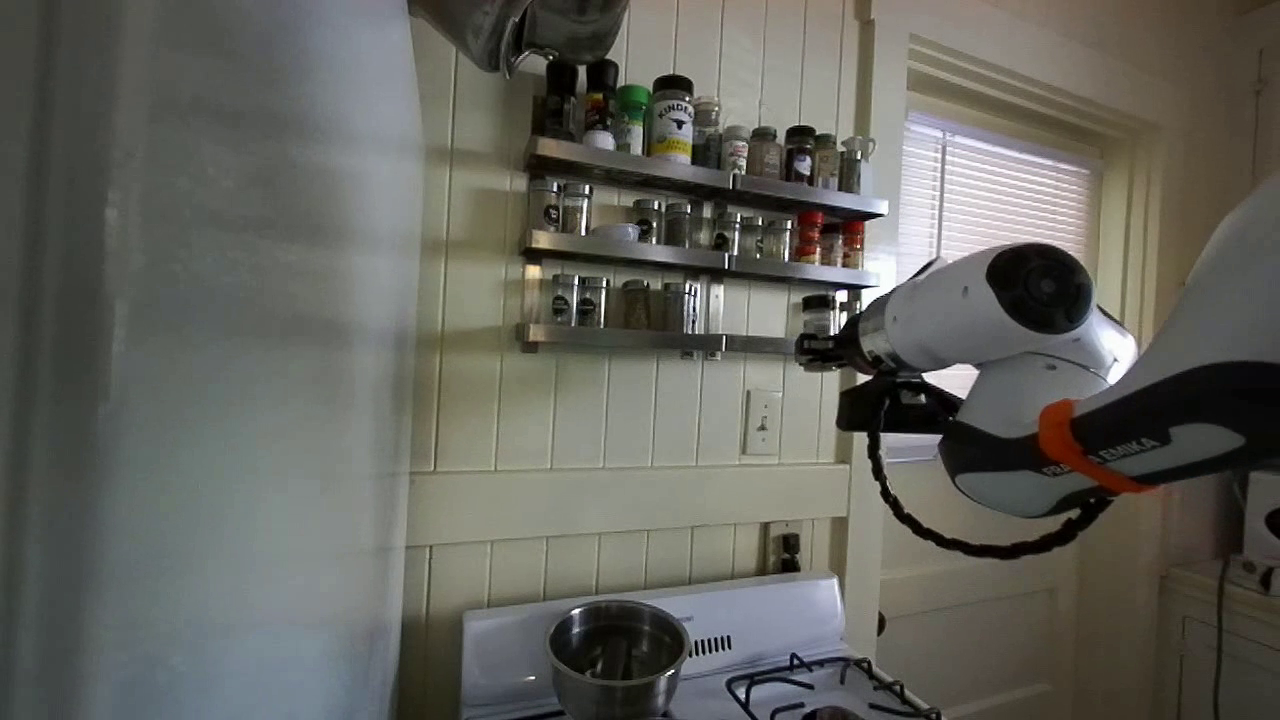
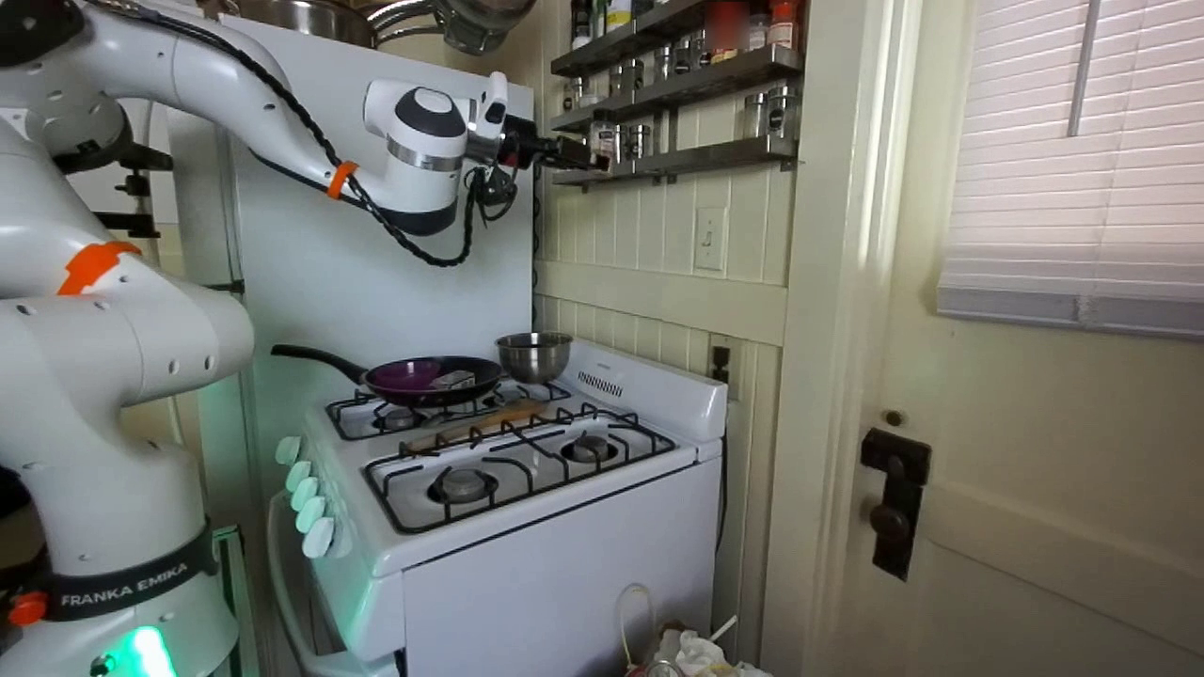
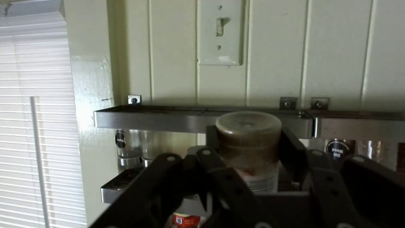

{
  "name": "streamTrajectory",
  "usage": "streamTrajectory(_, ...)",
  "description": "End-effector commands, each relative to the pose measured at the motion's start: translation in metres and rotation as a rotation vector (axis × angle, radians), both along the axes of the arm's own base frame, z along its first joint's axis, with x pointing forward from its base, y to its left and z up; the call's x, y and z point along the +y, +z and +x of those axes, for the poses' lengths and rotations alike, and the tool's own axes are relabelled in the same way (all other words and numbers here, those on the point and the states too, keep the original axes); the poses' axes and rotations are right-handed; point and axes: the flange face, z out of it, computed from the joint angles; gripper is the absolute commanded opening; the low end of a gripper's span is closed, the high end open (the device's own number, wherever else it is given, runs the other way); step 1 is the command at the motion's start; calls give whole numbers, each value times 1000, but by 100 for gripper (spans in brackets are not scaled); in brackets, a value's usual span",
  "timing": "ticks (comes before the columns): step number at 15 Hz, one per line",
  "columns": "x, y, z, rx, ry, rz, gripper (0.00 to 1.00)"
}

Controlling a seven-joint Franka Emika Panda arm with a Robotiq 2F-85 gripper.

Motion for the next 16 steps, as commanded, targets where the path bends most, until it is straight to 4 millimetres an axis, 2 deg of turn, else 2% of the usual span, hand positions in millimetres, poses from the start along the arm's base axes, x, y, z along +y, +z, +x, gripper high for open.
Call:
streamTrajectory(1, -2, 13, 13, -90, -22, 20, 25)
streamTrajectory(3, -4, 18, 22, -88, -41, 53, 25)
streamTrajectory(4, -7, 13, 16, -72, -35, 46, 50)
streamTrajectory(6, -6, 15, 19, -81, -38, 48, 50)
streamTrajectory(7, -5, 17, 19, -103, -52, 47, 25)
streamTrajectory(10, -6, 23, 23, -163, -64, 58, 25)
streamTrajectory(16, -5, 19, 43, -217, -56, 17, 25)
